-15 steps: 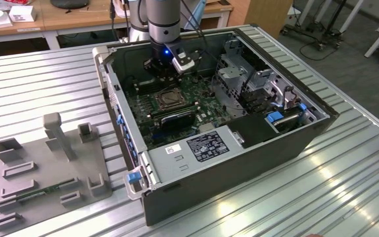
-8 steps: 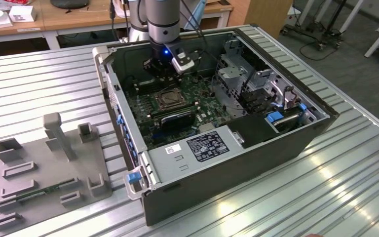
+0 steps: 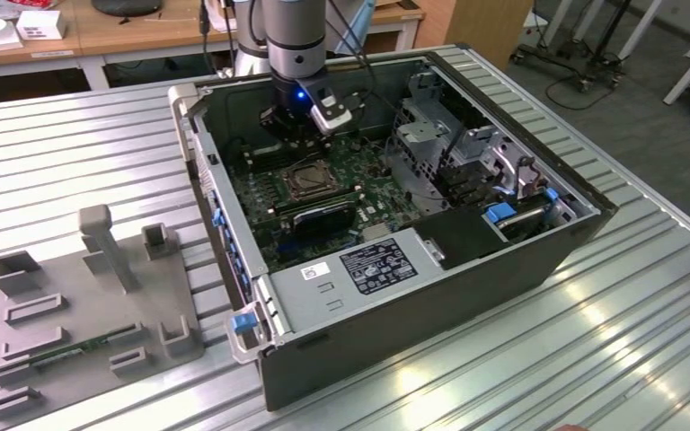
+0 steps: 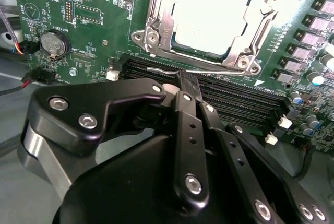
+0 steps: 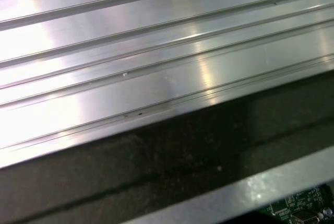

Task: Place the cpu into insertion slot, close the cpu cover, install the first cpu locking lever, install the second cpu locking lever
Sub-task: 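Install the first cpu locking lever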

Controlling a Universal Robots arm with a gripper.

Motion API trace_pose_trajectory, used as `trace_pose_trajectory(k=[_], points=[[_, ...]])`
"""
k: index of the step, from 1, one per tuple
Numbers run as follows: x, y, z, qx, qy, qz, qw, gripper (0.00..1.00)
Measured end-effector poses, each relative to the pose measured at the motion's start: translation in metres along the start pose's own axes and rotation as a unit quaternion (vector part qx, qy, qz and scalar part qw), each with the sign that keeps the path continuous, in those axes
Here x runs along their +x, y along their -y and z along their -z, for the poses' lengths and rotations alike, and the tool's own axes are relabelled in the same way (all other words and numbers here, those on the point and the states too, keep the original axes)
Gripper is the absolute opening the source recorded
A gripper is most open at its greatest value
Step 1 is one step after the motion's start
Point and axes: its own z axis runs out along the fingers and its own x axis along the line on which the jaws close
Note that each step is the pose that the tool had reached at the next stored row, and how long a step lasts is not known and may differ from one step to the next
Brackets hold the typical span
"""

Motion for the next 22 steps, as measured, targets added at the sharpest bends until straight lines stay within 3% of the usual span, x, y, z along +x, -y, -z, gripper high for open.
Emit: trace_pose_trajectory(k=[22], points=[[0.0001,0.0026,-0.0085,0.0004,0.0012,-0.007,0.99998,0.11]])
